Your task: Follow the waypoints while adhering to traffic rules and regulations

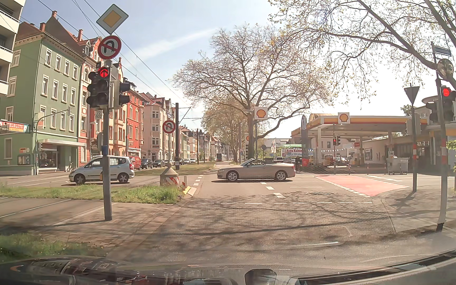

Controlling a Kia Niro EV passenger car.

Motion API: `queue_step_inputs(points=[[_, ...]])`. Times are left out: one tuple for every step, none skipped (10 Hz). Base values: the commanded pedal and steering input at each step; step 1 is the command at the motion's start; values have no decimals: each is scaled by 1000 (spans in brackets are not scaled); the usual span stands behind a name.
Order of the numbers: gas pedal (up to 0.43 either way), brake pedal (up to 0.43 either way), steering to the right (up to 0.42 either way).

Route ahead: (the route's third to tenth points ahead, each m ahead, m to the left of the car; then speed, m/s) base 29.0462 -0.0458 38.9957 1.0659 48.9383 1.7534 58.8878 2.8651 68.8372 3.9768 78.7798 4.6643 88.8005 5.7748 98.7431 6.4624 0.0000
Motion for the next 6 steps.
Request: queue_step_inputs(points=[[0,226,-2],[0,226,-2],[0,226,-2],[0,220,-2],[0,226,-2],[0,226,-2]])
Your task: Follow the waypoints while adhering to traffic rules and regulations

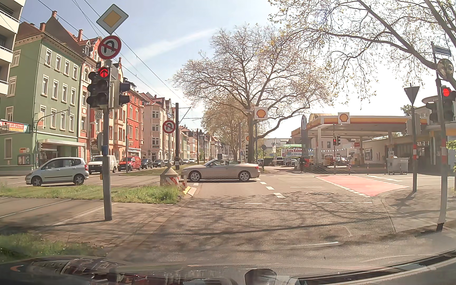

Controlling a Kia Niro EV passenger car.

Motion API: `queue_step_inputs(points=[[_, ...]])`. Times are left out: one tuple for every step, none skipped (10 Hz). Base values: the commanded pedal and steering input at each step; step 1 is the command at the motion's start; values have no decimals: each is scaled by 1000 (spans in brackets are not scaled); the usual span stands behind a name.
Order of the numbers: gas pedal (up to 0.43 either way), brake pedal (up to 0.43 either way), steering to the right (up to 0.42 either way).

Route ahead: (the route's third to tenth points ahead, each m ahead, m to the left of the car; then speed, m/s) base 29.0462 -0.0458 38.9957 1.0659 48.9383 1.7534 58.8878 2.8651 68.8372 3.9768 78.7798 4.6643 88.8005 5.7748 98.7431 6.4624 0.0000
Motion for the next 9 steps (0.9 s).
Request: queue_step_inputs(points=[[0,226,-2],[0,226,-2],[0,226,-2],[0,226,-2],[0,226,-2],[0,140,-2],[0,0,-2],[0,0,-2],[0,0,-2]])
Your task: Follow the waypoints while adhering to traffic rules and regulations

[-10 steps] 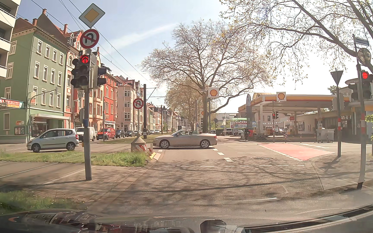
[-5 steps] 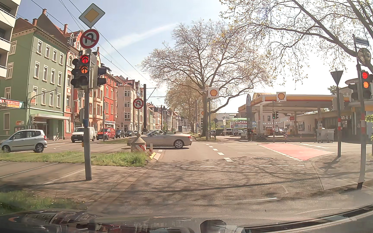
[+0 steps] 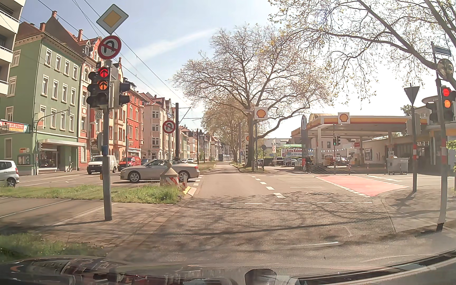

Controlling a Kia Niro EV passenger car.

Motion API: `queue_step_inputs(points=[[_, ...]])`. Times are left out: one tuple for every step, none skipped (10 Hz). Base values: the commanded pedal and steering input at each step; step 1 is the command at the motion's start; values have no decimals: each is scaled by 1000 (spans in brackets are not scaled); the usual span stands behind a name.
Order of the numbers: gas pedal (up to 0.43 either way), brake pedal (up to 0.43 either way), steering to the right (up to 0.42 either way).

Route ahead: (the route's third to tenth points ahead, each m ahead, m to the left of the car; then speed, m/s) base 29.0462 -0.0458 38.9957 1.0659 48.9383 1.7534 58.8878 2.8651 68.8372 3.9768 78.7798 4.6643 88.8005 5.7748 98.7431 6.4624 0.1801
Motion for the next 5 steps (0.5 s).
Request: queue_step_inputs(points=[[0,0,-2],[0,0,-2],[189,0,-2],[220,0,-2],[220,0,-2]])
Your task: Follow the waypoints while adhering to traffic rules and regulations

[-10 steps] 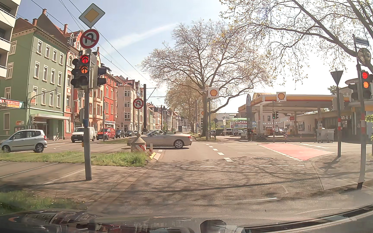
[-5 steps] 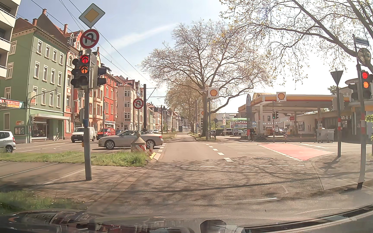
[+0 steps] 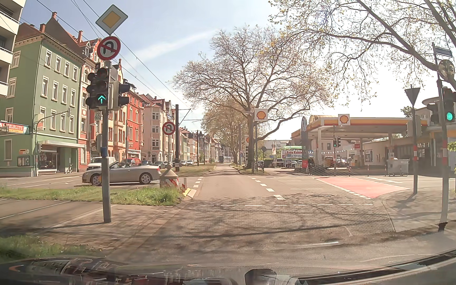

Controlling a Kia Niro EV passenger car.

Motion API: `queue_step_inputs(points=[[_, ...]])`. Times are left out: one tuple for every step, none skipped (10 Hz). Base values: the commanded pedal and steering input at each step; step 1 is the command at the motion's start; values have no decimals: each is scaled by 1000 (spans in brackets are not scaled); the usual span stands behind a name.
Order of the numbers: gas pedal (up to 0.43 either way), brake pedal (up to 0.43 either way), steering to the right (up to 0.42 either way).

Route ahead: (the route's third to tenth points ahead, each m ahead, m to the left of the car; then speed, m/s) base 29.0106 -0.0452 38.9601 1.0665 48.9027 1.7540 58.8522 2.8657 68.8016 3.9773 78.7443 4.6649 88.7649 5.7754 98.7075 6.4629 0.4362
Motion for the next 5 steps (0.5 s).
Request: queue_step_inputs(points=[[220,0,-2],[220,0,-2],[240,0,-2],[268,0,-2],[287,0,-2]])
